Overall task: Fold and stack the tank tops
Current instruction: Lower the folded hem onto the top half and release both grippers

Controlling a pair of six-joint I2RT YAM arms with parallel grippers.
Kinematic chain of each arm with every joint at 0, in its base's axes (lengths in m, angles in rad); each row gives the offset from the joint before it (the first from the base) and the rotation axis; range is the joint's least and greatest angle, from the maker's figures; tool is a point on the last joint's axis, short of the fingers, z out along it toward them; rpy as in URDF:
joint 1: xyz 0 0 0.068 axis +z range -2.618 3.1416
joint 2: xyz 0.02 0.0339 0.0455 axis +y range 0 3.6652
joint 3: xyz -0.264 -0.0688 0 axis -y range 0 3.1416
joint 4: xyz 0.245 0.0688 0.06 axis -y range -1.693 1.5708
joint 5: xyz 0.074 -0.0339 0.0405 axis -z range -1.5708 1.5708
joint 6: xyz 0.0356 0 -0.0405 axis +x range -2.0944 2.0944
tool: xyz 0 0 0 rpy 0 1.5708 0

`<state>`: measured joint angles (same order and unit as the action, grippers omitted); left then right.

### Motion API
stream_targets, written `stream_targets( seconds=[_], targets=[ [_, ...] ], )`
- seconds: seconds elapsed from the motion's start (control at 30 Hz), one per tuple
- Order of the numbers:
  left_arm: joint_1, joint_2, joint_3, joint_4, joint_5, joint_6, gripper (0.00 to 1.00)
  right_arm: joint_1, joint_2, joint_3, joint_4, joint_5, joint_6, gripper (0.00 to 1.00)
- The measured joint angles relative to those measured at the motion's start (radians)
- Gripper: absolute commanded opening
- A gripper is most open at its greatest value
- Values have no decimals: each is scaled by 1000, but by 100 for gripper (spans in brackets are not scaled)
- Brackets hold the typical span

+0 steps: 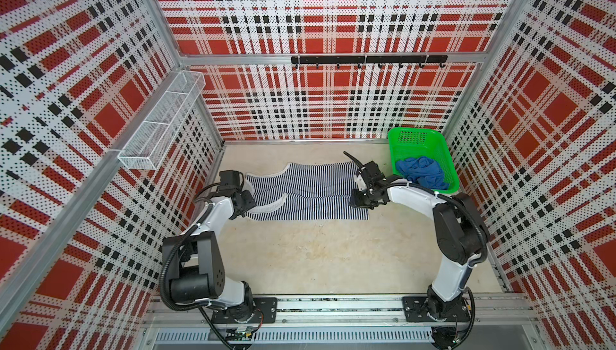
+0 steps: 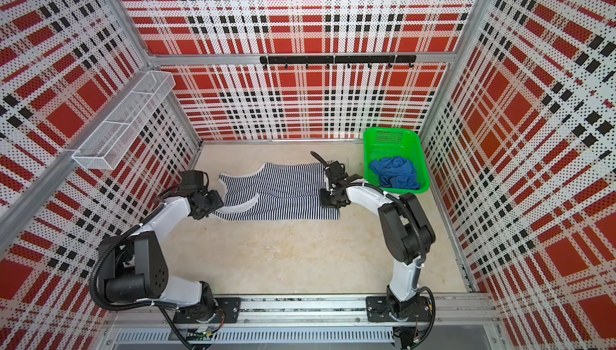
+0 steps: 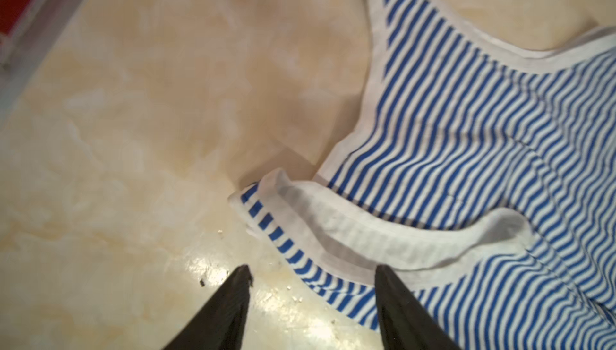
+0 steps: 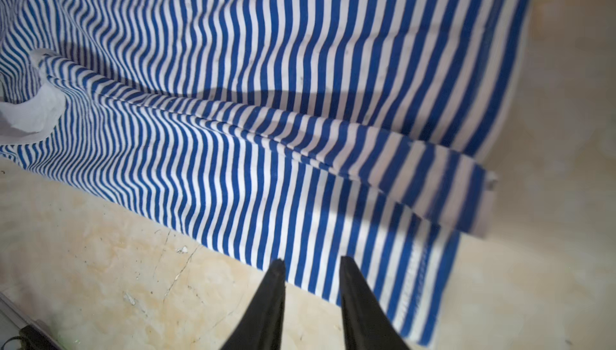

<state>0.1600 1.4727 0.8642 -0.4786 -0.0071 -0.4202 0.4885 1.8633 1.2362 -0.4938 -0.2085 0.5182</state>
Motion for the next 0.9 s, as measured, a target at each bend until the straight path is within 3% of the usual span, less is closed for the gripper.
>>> stream_targets(
  seconds=[0.37, 0.57, 0.73, 0.9],
  targets=[
    [113, 8, -239, 365, 116, -161, 62, -28, 63, -42, 137, 62, 81, 26],
    [169, -96, -291, 364, 101, -180, 64, -48, 54, -44, 149, 67, 78, 31],
    [114, -227, -159, 238, -2, -154, 67, -58, -16, -23, 79, 100, 56, 31],
    [-37, -245, 37, 188, -126, -121, 66, -69, -58, 32, 65, 140, 24, 27]
  ],
)
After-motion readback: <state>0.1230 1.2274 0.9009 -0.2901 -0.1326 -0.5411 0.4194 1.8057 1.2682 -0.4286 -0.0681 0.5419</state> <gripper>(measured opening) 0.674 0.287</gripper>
